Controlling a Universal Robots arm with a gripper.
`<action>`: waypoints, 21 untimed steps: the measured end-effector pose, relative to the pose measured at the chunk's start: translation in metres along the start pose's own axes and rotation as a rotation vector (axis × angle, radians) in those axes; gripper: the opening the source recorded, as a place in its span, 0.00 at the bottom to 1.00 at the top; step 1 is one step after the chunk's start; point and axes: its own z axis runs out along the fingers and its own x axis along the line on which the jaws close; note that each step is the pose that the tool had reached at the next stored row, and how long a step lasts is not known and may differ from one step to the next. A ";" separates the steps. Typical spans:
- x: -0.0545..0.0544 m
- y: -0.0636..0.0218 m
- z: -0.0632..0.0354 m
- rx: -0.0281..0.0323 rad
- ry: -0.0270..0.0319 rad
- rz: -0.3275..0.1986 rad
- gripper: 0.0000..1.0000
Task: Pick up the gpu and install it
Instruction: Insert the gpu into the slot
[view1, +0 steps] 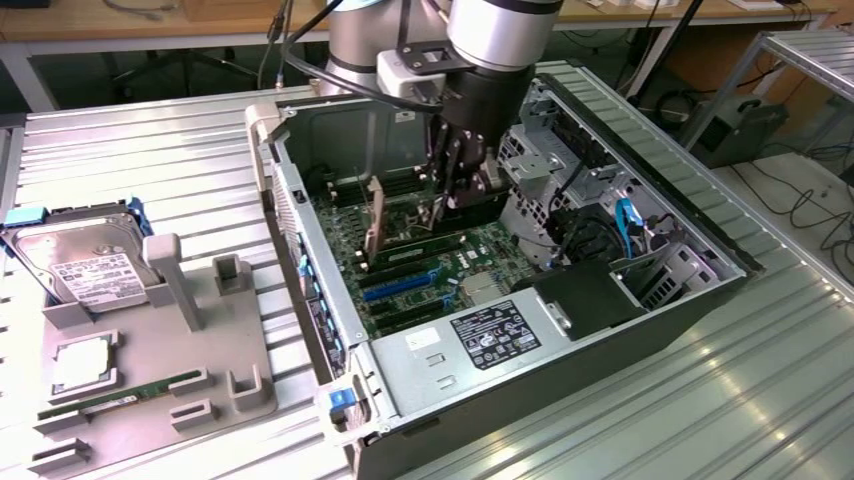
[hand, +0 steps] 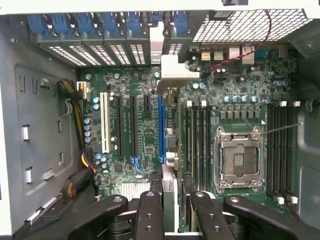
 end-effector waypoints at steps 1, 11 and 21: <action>0.000 0.0003 0.0002 0.0000 0.0000 0.000 0.26; 0.004 0.0048 0.0025 -0.0001 0.0001 0.000 0.26; 0.004 0.0114 0.0047 -0.0001 0.0001 0.001 0.26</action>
